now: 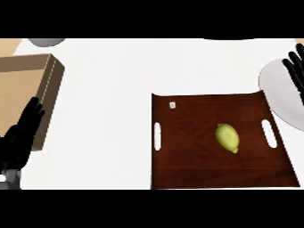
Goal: Pick the lemon from the tray and place it in the plate
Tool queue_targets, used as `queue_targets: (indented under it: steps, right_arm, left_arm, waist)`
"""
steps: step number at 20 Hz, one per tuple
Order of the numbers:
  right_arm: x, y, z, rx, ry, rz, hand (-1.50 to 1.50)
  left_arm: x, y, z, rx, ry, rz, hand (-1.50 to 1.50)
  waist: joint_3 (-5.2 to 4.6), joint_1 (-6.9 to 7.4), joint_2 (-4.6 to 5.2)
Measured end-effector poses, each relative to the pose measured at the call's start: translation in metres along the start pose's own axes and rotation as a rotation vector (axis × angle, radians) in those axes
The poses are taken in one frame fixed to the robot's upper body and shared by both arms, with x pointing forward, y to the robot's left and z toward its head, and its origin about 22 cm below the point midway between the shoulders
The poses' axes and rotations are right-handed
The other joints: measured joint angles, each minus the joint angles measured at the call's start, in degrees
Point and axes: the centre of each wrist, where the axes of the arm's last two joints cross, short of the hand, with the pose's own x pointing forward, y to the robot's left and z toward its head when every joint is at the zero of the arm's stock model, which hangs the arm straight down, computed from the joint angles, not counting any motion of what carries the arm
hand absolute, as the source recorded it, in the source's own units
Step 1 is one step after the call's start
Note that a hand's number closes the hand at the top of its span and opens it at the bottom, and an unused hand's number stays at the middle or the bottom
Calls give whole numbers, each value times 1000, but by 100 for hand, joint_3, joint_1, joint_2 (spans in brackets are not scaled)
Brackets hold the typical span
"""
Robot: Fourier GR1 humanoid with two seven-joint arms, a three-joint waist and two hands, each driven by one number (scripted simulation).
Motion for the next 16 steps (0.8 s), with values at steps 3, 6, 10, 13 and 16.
queue_targets:
  steps: [3, 6, 10, 13, 16]
  right_arm:
    - [-21, 5, -2, 111, 98, -56, -150]
    - [-41, 13, -2, 300, 243, -111, -150]
    - [-18, 7, -21, 521, 234, 241, -150]
    - [-2, 13, -33, 616, 153, 478, -150]
    - [-6, 29, -32, 664, 77, 655, -150]
  left_arm:
    - [19, -11, -8, -77, -88, -35, 0]
    - [54, -26, -19, -197, -252, -79, 0]
    - [77, -48, -21, -336, -356, -98, 0]
    - [85, -55, -22, -385, -385, -105, 0]
    - [87, -56, -22, -405, -393, -108, 0]
  waist:
    - [-75, 87, -10]
    - [-98, 239, 42]
    - [-130, 326, 27]
    - [-137, 306, -4]
    - [-146, 225, -34]
